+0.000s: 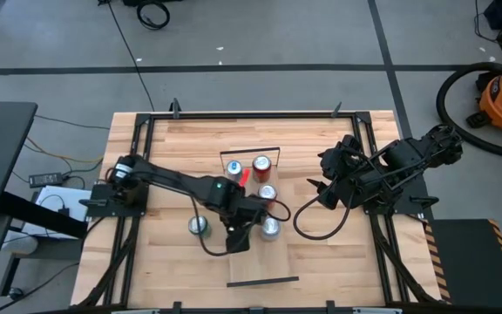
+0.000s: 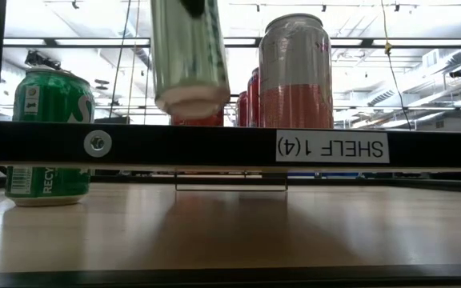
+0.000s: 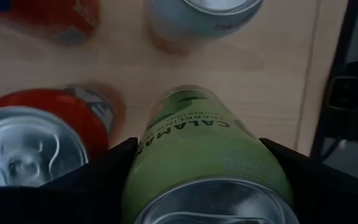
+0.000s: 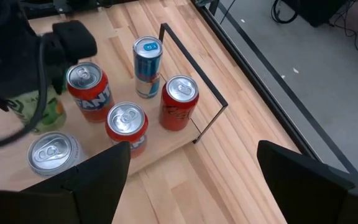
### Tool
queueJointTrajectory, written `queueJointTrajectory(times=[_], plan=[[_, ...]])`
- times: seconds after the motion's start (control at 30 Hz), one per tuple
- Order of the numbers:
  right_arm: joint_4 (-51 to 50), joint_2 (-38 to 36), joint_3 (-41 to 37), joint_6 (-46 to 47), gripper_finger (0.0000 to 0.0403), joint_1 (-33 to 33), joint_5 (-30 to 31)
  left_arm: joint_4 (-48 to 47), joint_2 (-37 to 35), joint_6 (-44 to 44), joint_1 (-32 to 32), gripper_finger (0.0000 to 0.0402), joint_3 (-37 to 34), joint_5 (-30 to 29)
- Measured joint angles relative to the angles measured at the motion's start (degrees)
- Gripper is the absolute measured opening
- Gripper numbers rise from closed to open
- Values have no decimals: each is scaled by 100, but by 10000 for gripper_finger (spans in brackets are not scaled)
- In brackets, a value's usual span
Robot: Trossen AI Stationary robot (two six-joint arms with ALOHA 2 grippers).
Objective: Place canned beverage on shelf
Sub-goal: Put the light green soda can on the shelf
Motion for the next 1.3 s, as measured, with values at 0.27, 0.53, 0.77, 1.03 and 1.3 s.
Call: queueJointTrajectory(times=[0.27, 0.53, 0.77, 1.03, 1.3], plan=[[0, 0, 0, 3, 362, 0, 2, -101, 201, 291, 28, 315, 4, 74], [38, 2, 0, 9, 362, 0, 45, -127, 356, 689, -43, 315, 4, -3], [54, 2, 0, 49, 362, 0, 48, -149, 396, 1125, -118, 316, -83, -168], [90, 2, -2, 50, 362, 0, 82, 29, 396, 1287, -170, 324, -81, -338], [90, 2, -2, 50, 362, 0, 108, 21, 385, 1254, -170, 367, -81, -140]])
